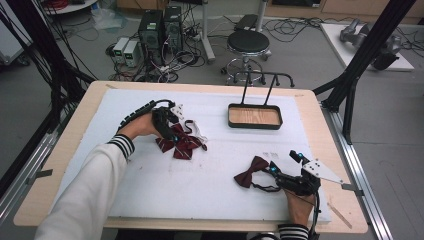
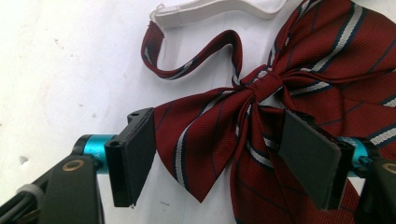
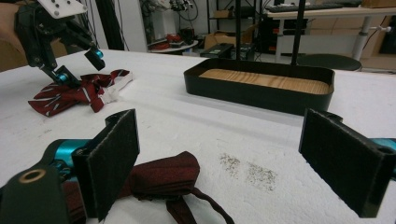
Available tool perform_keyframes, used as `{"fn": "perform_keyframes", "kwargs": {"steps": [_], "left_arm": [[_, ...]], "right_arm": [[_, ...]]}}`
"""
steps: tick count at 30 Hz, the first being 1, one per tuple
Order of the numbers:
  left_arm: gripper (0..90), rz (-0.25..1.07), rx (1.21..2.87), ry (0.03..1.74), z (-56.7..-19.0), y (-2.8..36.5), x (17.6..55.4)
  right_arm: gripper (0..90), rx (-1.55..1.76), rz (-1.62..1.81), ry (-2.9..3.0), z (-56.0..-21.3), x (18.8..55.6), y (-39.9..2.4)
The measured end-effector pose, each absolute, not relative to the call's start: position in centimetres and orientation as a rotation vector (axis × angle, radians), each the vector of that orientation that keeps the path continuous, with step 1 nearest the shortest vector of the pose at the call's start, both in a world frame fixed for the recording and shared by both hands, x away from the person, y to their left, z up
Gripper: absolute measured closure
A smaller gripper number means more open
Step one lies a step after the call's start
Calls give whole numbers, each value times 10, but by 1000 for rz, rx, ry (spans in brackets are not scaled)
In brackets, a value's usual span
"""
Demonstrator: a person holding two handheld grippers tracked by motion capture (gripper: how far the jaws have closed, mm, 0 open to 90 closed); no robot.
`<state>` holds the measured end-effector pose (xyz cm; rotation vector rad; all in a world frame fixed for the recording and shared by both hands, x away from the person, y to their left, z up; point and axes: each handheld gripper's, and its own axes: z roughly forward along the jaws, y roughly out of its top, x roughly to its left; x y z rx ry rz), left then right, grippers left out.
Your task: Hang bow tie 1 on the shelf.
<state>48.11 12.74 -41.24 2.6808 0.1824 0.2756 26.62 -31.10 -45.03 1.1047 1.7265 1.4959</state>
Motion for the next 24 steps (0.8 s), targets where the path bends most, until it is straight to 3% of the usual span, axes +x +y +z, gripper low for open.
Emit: {"fn": "perform_keyframes", "kwargs": {"steps": [3,17,24], "left_arm": [[309,271,2682,175,-413,126,481],[557,222,2715,106,-412,122,479],[746,183,2725,175,-411,121,478]], "right_arm": [[115,1108,1497,1727,-450,266,-311],[115,1106,1499,1723,-450,266,-311],[115,1103,1499,1723,-450,266,-311]]}}
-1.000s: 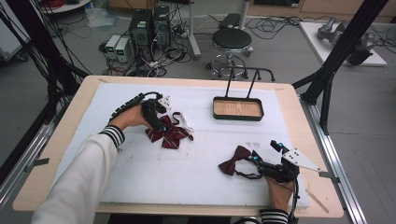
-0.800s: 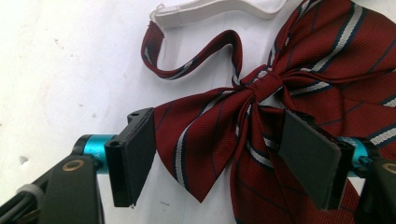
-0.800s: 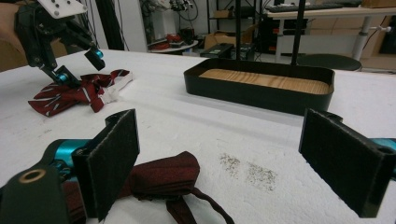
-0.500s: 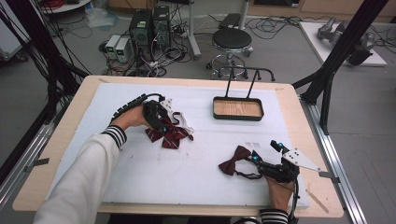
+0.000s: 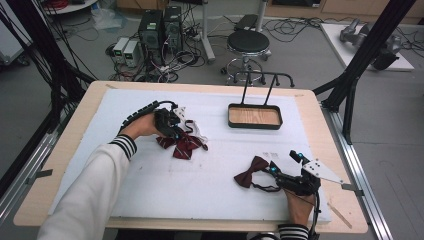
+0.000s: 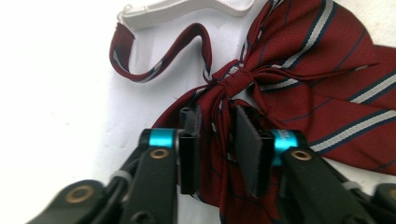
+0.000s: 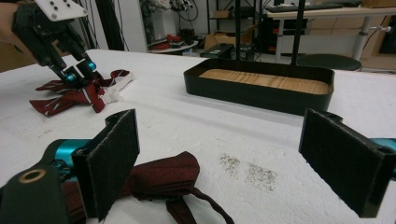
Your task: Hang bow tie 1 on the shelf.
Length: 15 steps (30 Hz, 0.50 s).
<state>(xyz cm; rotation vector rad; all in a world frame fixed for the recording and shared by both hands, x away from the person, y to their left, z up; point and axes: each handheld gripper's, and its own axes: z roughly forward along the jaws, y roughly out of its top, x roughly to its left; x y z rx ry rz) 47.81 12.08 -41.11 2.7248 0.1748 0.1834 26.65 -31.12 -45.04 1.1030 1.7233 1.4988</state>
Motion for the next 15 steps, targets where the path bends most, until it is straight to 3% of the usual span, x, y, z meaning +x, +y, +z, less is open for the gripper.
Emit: {"fn": "perform_keyframes", "kwargs": {"steps": [4,15], "left_arm": [[823,178,2737,192,-410,120,478],[830,182,2724,260,-409,119,475]], "right_arm": [[114,1107,1501,1722,-450,266,-311],[115,1105,1499,1723,-450,266,-311]]}}
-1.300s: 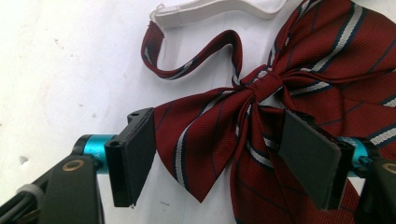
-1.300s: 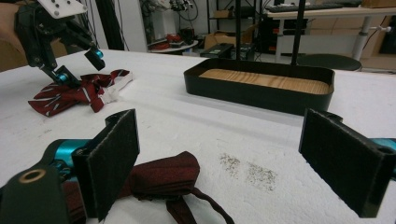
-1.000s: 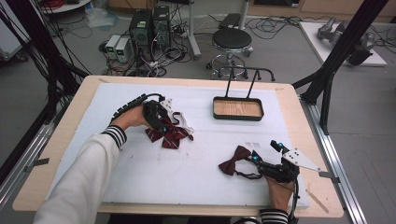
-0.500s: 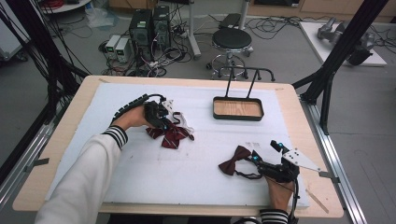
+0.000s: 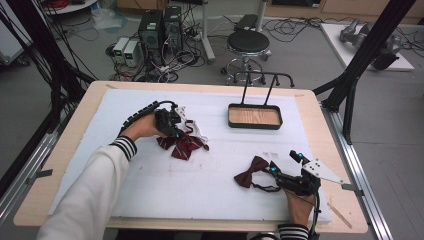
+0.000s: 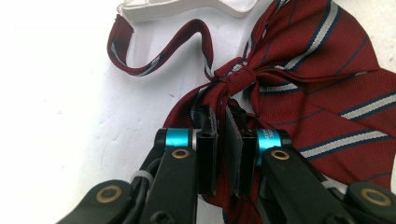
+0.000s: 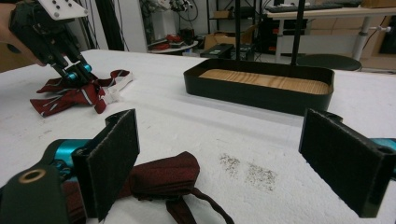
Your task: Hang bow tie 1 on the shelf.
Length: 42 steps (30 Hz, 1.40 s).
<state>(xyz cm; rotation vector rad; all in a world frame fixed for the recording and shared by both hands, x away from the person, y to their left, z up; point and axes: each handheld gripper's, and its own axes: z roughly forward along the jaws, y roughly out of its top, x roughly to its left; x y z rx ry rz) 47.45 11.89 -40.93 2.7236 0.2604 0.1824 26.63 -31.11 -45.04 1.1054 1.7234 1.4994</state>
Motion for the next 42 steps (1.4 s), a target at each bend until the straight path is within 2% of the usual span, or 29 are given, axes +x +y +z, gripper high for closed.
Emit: {"fn": "perform_keyframes", "kwargs": {"steps": [21,42], "left_arm": [[829,221,2553,406,-384,128,465],[828,281,2407,465,-360,138,445]], "right_arm": [[114,1102,1482,1732,-450,266,-310],[114,1140,1527,1725,-448,266,-314]]}}
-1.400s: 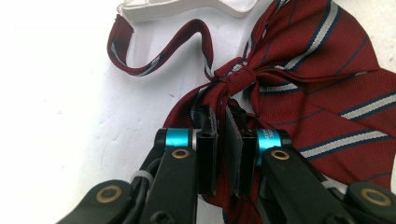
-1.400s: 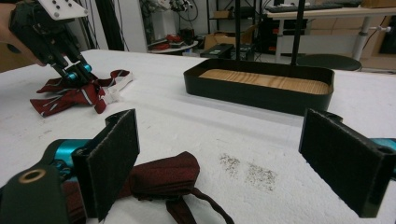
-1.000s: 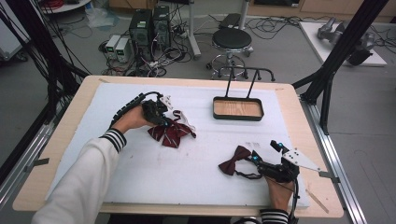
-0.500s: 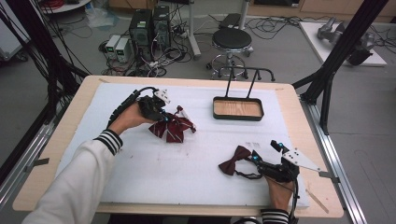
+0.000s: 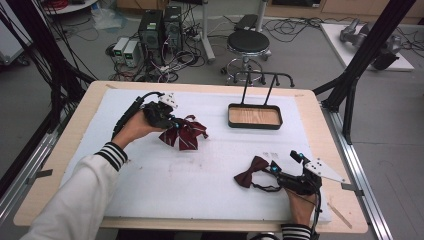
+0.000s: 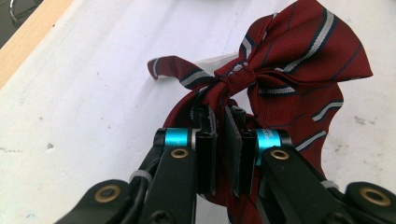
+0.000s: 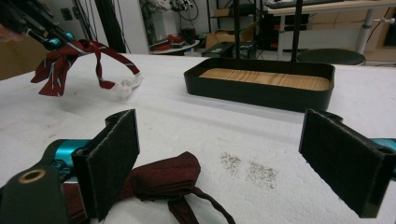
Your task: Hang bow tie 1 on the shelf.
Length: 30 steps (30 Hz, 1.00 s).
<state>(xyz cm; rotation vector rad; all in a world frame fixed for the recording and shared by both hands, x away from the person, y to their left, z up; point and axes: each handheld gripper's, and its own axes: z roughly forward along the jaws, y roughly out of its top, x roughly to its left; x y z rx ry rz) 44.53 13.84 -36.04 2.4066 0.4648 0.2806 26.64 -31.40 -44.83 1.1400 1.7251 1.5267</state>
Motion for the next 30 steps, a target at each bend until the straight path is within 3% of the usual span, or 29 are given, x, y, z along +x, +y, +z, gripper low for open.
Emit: {"fn": "perform_keyframes", "kwargs": {"steps": [30], "left_arm": [[828,348,2272,455,-342,134,415]], "right_arm": [[114,951,1590,1881,-385,279,-282]]}}
